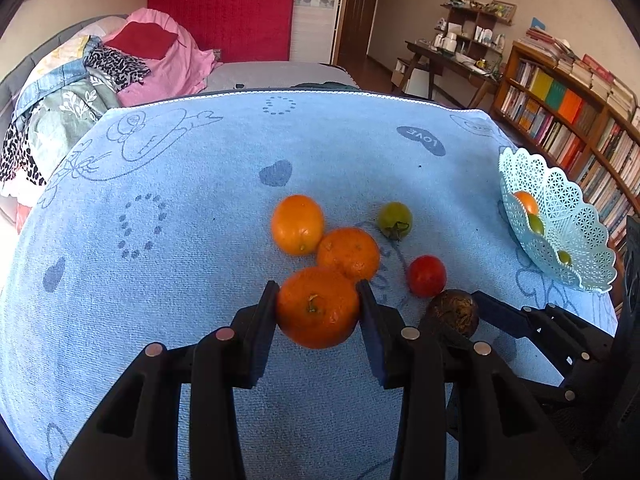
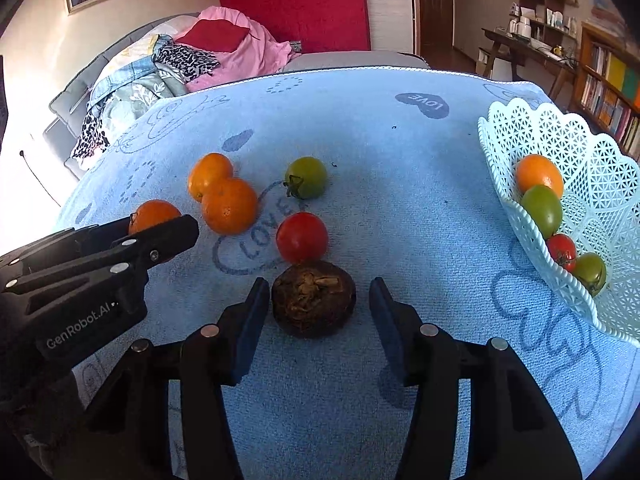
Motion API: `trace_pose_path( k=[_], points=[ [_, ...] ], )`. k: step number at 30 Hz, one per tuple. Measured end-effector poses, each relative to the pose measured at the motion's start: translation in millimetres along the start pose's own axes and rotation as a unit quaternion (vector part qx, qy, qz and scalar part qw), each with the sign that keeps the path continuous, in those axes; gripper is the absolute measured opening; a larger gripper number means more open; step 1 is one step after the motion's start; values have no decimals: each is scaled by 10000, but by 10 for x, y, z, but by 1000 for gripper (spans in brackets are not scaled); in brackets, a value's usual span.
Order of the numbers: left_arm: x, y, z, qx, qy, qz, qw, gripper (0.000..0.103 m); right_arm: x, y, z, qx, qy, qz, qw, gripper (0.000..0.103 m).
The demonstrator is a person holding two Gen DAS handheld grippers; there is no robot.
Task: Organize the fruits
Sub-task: 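Grasp an orange with the left gripper while the right gripper grasps the brown fruit, then carry the orange and brown fruit over the lattice basket with both grippers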
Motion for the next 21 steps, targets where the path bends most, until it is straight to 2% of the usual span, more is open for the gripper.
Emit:
trace_pose_path(
  k=[1,5,21],
  points=[
    [1,1,-2,-3,0,-2,10000,40,-8,12,3,16,3,33,10000,43],
    [1,-2,0,-4,-3,-1,10000,40,-44,28,21,-29,-7,104,9999,43],
    [-23,-111,75,-84,-110,-149,9998,40,-220,-129,336,26,-156,-310,9994,43]
  ],
)
Point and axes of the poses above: each gripper's, at about its wrist camera, not at the fingertips, and z roughly against the way its jaws point, y to its left, x to its top, the point moved 3 cm from there along -z, roughly the way its jaws point, and after that the axes turned 12 degrees about x, right-handed, at the moved point
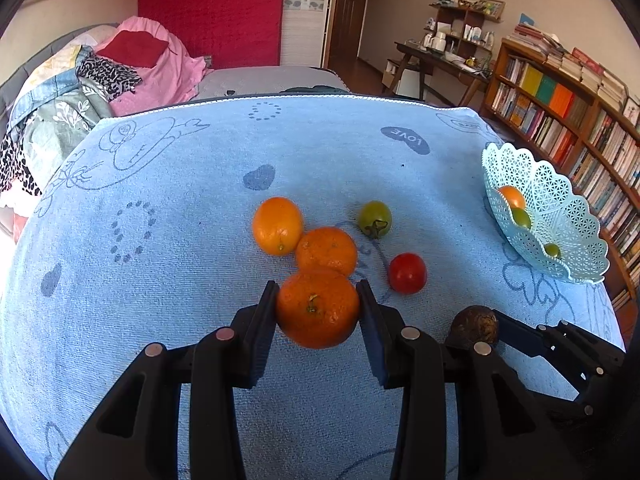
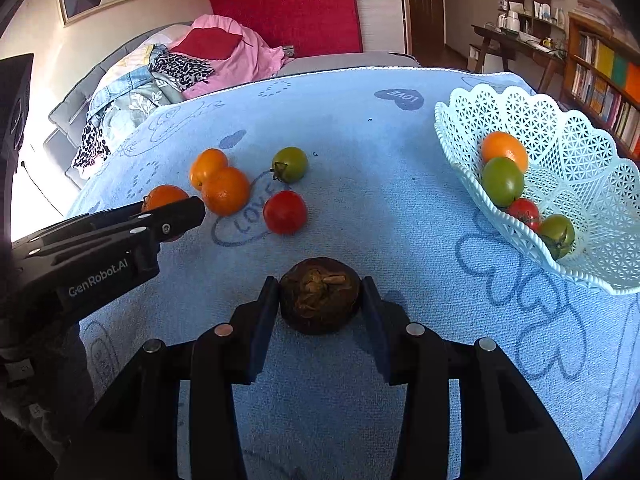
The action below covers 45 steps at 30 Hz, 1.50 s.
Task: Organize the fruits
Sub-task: 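Carry the orange and brown fruit over the lattice basket with both grippers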
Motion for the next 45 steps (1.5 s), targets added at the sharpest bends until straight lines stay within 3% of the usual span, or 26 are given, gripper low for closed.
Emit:
trace_pose_path(
  k=[33,45],
  points=[
    [-124,-497,255,-226,-319,-660,9971,40,-31,-314,683,-101,-579,-598,9965,43],
    [-183,-679,284,-308,-336,-877,9951,40,-81,-649,1039,-387,-917,-941,9906,43]
  ],
)
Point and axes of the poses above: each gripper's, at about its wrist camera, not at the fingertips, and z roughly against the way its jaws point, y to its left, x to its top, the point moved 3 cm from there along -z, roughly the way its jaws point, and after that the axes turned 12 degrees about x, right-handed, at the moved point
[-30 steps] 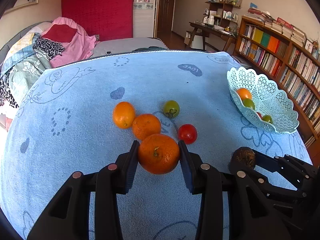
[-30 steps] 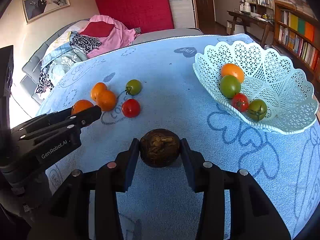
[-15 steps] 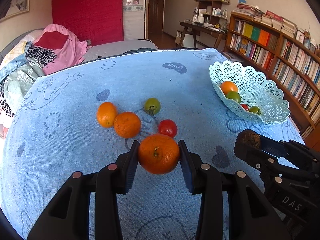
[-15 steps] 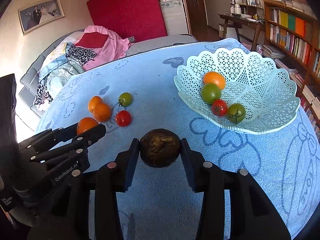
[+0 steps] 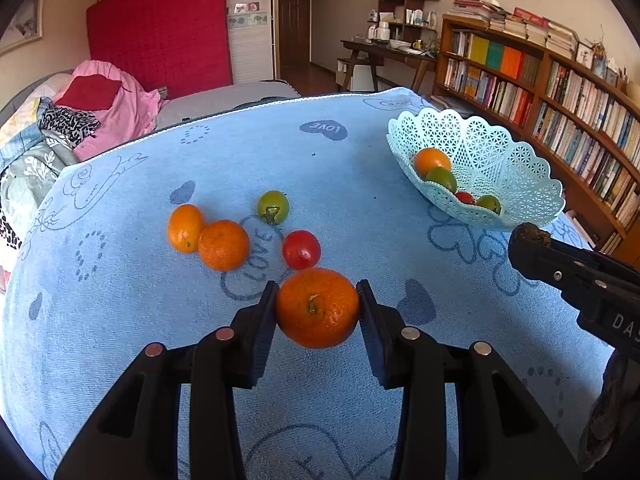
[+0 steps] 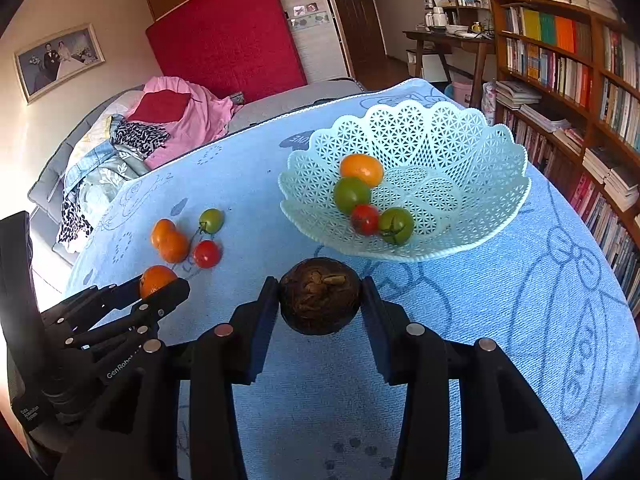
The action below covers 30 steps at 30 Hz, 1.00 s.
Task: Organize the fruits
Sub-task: 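Carry the orange and brown fruit over the lattice basket with both grippers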
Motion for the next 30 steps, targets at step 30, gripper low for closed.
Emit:
trace_pose_path(
  k=[30],
  points=[
    [319,-572,67,-294,-114,-353,9989,40,428,-591,219,-423,-597,-195,9971,43]
  ],
)
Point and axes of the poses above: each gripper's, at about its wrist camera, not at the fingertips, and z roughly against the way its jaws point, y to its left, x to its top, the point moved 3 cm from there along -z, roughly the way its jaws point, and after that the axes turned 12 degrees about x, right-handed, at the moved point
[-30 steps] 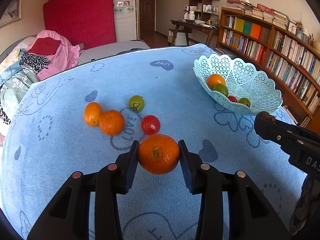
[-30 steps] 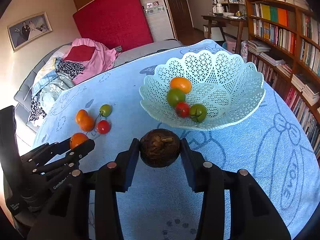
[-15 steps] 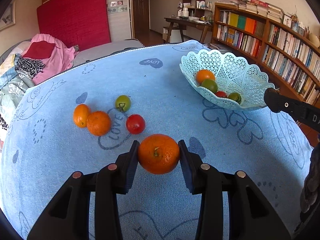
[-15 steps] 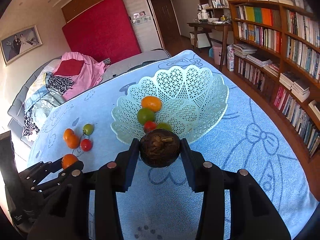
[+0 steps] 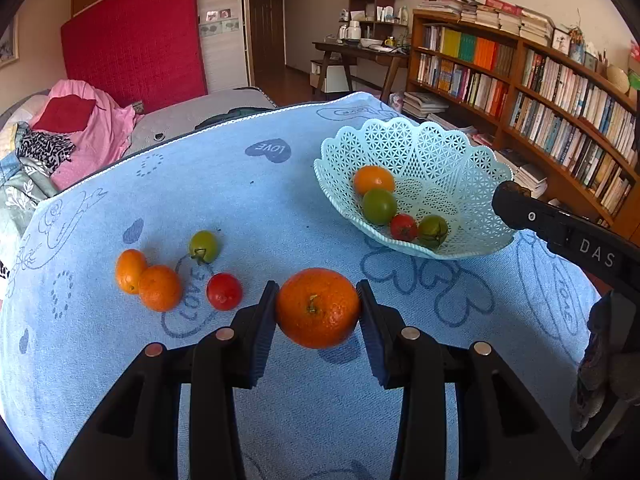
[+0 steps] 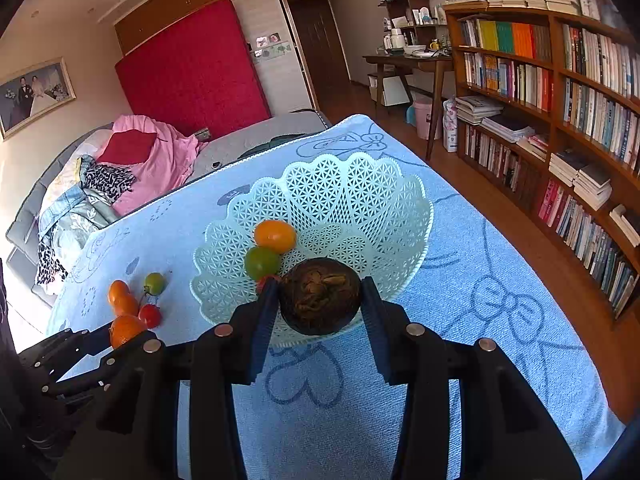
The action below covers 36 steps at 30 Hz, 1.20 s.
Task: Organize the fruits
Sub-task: 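Carry the orange and brown fruit over the lattice basket with both grippers, then open the right gripper to drop the brown fruit while the left releases the orange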
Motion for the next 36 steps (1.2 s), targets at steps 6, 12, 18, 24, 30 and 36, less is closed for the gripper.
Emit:
trace_pose_path(
  k=[6,12,18,24,30,36],
  points=[
    [117,-152,-10,-70,-68,-88,9999,40,91,-89,-55,-21,-29,-9,10000,43],
    [249,-283,-69,-183,-84,-105,9997,40,155,-162,-76,-24,-74,-19,10000,43],
    [335,-415,-134,-262,-71,-121,9996,40,189,-271,-42,-44,-222,-131,9997,46],
    [414,-534,-202,-328,-57,-154,9993,40,189,-331,19,-57,-353,-154,9992,52],
    [525,-663,-301,-450,-52,-138,9989,40,129,-402,80,-77,-419,-237,9988,52],
    [594,-760,-296,-705,-172,-16,9974,60,70,-490,158,-104,-479,-354,9982,52]
  ],
)
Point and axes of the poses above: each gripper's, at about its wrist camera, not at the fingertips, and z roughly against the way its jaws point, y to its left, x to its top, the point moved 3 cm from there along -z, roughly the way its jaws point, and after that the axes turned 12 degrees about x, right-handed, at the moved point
